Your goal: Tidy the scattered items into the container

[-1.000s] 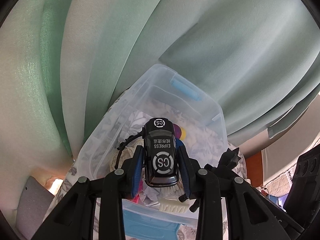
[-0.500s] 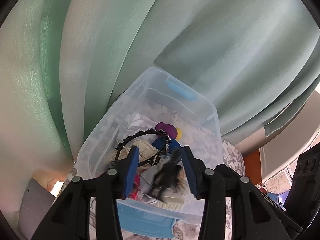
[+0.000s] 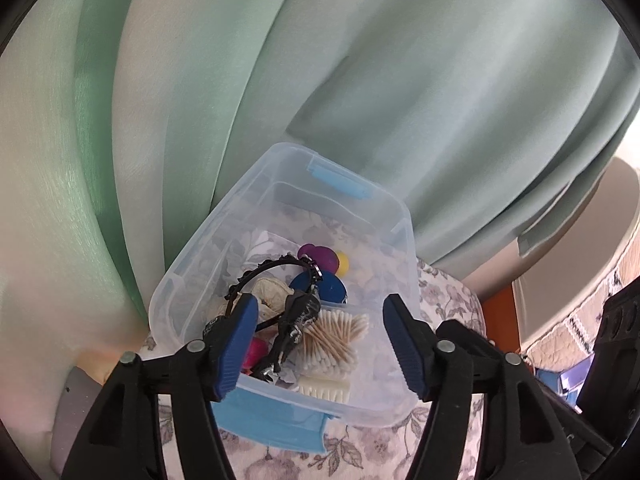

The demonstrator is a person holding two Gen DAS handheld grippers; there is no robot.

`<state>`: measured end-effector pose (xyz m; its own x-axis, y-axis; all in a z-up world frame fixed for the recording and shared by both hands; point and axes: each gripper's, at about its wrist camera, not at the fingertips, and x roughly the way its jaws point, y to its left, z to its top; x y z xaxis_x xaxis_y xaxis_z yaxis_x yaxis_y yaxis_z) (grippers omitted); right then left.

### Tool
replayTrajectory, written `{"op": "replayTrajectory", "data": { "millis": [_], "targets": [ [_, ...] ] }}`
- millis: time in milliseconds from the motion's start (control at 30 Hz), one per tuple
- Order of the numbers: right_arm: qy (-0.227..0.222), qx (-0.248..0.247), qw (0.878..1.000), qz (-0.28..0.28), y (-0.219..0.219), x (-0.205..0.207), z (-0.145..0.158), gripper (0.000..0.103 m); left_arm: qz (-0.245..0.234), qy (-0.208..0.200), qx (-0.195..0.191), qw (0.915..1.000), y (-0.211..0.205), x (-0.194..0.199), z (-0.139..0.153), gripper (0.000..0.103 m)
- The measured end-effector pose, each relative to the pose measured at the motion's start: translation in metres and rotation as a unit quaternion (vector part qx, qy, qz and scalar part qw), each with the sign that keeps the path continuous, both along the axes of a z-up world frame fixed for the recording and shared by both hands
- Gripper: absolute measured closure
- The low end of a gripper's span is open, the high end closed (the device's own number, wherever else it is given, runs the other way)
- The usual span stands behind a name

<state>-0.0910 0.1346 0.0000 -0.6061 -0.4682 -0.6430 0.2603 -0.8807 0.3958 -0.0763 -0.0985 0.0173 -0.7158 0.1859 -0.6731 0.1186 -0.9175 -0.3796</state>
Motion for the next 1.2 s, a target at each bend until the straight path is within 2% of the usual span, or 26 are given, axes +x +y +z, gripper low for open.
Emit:
{"op": "replayTrajectory", "data": {
  "millis": [200, 467, 600, 767, 833, 900, 1100, 1167, 1200],
  "targets": [
    [0.008, 0.009, 1.000, -0.010, 0.012, 0.012, 0.008, 0.036, -0.005, 0.004, -0.020, 0.9998, 0.013, 0.009, 0.010, 0.034],
    [0.009, 0.026, 0.999, -0.028, 0.030, 0.026, 0.017, 0.029, -0.015, 0.010, -0.058, 0.9981, 0.031, 0.022, 0.022, 0.024],
    [0.016, 0.028, 0.999, -0.035, 0.041, 0.035, 0.021, 0.019, -0.021, 0.014, -0.080, 0.9965, 0.039, 0.029, 0.025, 0.022],
    [0.021, 0.027, 0.998, -0.050, 0.055, 0.045, 0.025, 0.018, -0.026, 0.014, -0.105, 0.9940, 0.049, 0.035, 0.029, 0.017],
    [0.024, 0.026, 0.998, -0.056, 0.059, 0.048, 0.027, 0.014, -0.029, 0.014, -0.116, 0.9927, 0.054, 0.038, 0.031, 0.014],
    [0.024, 0.024, 0.998, -0.059, 0.063, 0.051, 0.028, 0.000, -0.032, 0.017, -0.126, 0.9914, 0.059, 0.041, 0.033, 0.012],
    [0.030, 0.029, 0.997, -0.064, 0.069, 0.059, 0.031, 0.000, -0.037, 0.019, -0.150, 0.9878, 0.074, 0.048, 0.035, 0.011],
    [0.031, 0.036, 0.997, -0.068, 0.072, 0.061, 0.032, 0.000, -0.037, 0.019, -0.154, 0.9872, 0.078, 0.049, 0.034, 0.001],
    [0.031, 0.039, 0.996, -0.071, 0.073, 0.062, 0.032, 0.000, -0.035, 0.021, -0.157, 0.9867, 0.079, 0.051, 0.034, 0.001]
  ]
}}
